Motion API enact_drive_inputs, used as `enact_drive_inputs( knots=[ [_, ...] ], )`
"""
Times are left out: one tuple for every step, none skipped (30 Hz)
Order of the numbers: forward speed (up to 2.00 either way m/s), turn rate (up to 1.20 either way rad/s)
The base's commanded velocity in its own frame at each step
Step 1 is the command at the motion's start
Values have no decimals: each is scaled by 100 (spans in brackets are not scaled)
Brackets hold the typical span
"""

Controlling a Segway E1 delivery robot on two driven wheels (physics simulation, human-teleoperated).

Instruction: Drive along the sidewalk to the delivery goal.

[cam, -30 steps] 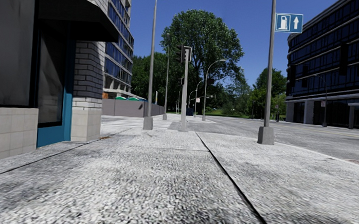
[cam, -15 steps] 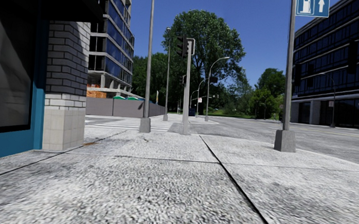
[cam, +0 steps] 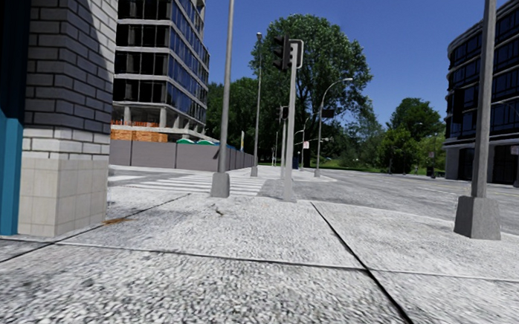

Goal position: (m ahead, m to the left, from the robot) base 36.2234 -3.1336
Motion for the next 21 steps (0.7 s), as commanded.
enact_drive_inputs(
  knots=[
    [191, 0],
    [191, 0],
    [191, 0],
    [191, 4],
    [191, 20],
    [191, 20],
    [191, 29],
    [191, 35],
    [191, 39],
    [191, 40],
    [191, 40],
    [191, 40],
    [191, 40],
    [191, 40],
    [191, 40],
    [191, 40],
    [191, 40],
    [191, 39],
    [191, 39],
    [191, 39],
    [191, 39]
  ],
)
